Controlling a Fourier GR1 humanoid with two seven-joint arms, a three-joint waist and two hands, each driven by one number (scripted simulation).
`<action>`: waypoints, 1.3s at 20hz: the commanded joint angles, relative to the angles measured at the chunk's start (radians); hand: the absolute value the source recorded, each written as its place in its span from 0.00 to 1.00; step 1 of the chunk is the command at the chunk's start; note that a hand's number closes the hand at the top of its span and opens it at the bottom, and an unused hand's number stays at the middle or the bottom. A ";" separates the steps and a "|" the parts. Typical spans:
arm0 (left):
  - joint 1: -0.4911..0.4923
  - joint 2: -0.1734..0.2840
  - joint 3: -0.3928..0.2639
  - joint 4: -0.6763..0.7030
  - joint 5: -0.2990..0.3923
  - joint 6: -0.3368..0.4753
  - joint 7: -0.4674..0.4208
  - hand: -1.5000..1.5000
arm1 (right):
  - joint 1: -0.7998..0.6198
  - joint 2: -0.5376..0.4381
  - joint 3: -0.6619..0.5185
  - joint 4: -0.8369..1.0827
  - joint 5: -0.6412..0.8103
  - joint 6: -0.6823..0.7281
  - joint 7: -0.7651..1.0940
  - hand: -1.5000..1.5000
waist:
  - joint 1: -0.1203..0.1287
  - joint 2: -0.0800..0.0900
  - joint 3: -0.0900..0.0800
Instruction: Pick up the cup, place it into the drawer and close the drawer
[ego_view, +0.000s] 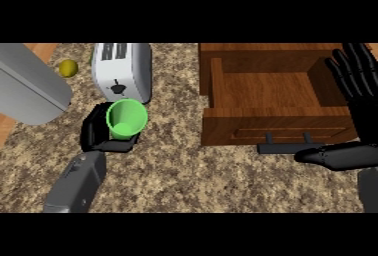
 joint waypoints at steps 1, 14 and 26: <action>-0.046 -0.027 -0.045 -0.059 -0.016 -0.049 -0.020 1.00 | 0.037 -0.020 -0.033 0.026 -0.018 0.041 -0.056 0.00 | 0.006 -0.003 0.002; -0.319 -0.126 -0.256 -0.398 0.053 0.199 0.498 1.00 | -0.021 0.026 -0.003 0.059 0.038 -0.030 -0.038 0.00 | 0.006 -0.005 0.002; -0.712 -0.127 -0.380 -0.182 0.141 0.468 0.808 1.00 | 0.007 0.007 0.004 0.029 0.039 0.007 -0.057 0.00 | -0.038 0.005 0.003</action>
